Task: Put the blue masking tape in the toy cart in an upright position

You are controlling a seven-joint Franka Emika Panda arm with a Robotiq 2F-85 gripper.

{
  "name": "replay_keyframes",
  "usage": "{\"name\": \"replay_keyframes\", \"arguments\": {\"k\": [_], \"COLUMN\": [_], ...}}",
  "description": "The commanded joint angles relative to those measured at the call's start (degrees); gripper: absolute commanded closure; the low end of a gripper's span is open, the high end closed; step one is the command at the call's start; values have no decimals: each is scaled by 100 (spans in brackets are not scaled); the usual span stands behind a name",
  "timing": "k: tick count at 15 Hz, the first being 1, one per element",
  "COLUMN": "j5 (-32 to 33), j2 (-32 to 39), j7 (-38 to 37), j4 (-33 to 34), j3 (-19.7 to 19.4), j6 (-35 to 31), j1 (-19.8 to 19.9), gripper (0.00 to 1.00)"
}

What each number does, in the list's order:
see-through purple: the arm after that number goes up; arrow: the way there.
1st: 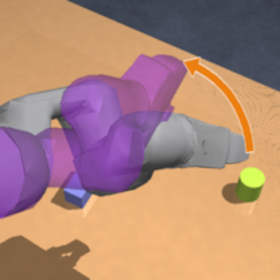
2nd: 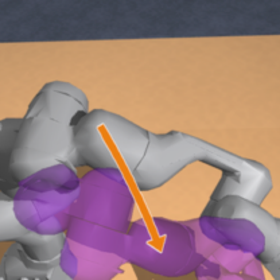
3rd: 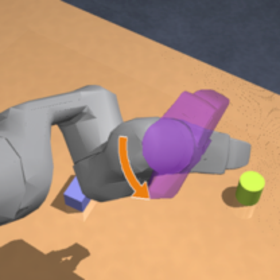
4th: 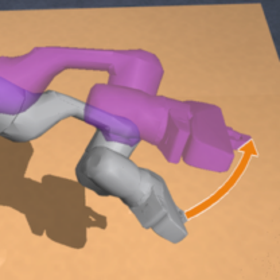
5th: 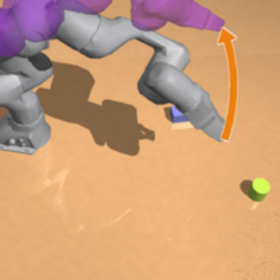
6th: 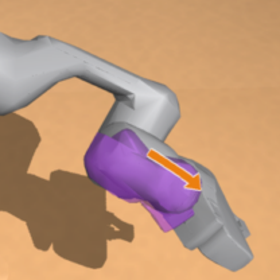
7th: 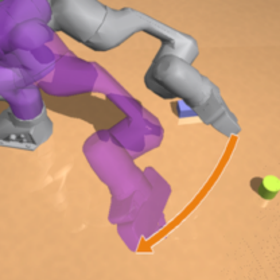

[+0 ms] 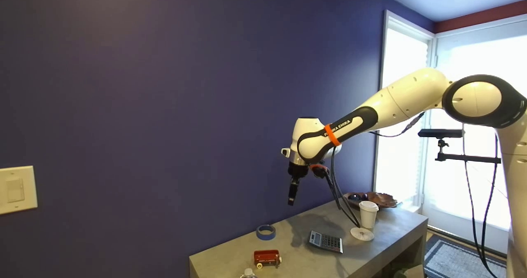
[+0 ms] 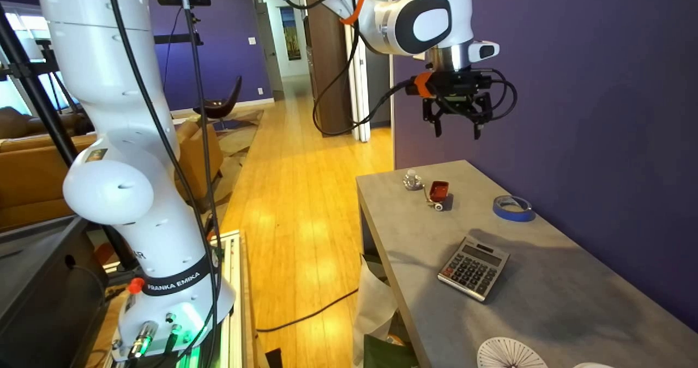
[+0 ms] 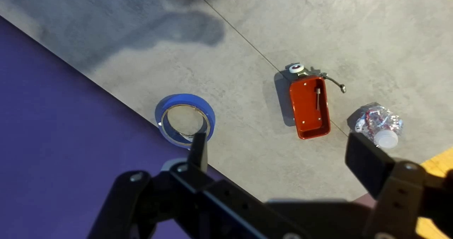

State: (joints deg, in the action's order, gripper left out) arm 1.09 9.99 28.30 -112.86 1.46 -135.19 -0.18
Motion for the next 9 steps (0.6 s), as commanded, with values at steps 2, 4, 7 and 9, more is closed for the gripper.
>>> {"name": "replay_keyframes", "arguments": {"k": [2,4,7,9], "j5": [-204,-13,-4,-5], "j2": [823,1347,2113,2583], "j7": [719,896,1451,1834], "j4": [492,842,1547,2062], "j3": [206,223,327,422], "j6": [-64,-157,-141,-93], "j1": [113,142,299,405], "gripper": [0,0,0,0]}}
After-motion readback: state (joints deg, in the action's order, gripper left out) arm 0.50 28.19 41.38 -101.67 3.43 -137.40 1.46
